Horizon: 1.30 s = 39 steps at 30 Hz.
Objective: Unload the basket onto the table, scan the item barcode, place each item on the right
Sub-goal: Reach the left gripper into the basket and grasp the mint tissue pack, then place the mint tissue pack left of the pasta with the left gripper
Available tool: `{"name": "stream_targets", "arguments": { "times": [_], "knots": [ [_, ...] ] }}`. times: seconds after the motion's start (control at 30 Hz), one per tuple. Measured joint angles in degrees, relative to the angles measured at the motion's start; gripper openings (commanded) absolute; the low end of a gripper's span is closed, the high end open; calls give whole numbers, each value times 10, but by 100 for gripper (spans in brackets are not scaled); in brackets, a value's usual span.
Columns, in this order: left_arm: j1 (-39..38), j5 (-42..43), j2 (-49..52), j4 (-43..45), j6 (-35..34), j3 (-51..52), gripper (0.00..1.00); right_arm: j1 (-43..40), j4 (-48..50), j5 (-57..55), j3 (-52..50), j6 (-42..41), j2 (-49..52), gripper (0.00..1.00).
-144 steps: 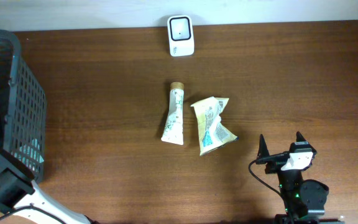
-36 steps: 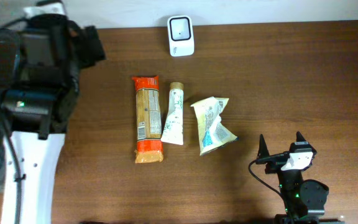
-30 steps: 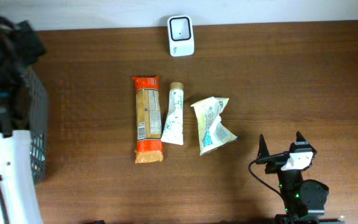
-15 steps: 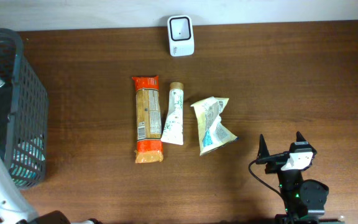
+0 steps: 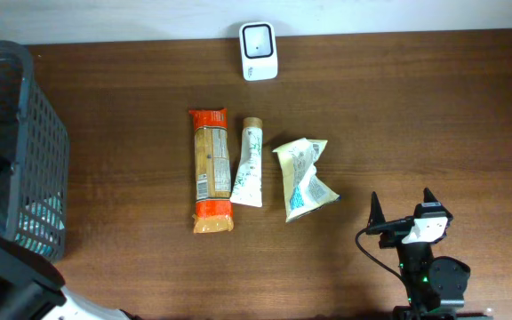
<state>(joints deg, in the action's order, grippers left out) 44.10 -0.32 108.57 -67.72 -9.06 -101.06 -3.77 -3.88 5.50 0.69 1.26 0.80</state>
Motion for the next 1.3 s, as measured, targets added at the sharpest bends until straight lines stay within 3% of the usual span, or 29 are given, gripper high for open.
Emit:
{"name": "stream_targets", "arguments": {
  "times": [0.3, 0.33, 0.37, 0.43, 0.47, 0.73, 0.93, 1.03, 1.17, 1.3],
  "knots": [
    [2, 19, 129, 0, -6, 9, 76, 0, 0, 0, 0, 0, 0, 99],
    [2, 18, 133, 8, -6, 17, 71, 0, 0, 0, 0, 0, 0, 99],
    [4, 16, 133, 25, -6, 37, 56, 0, 0, 0, 0, 0, 0, 99],
    [7, 0, 134, 55, -5, 66, 9, 0, 0, 0, 0, 0, 0, 99],
    [10, -18, 134, 65, -6, 75, 0, 0, 0, 0, 0, 0, 0, 99],
    [13, -30, 142, 45, -4, 31, 0, 0, 0, 0, 0, 0, 0, 99],
    [7, -16, 149, -61, -4, -300, 0, 0, 0, 0, 0, 0, 0, 99],
    [-1, 45, 136, -86, -7, -482, 0, 0, 0, 0, 0, 0, 0, 99],
    [-104, 130, 86, -133, 6, -572, 0, 0, 0, 0, 0, 0, 0, 99],
    [-288, 109, 79, -187, 92, -556, 0, 0, 0, 0, 0, 0, 0, 99]
  ]
}}
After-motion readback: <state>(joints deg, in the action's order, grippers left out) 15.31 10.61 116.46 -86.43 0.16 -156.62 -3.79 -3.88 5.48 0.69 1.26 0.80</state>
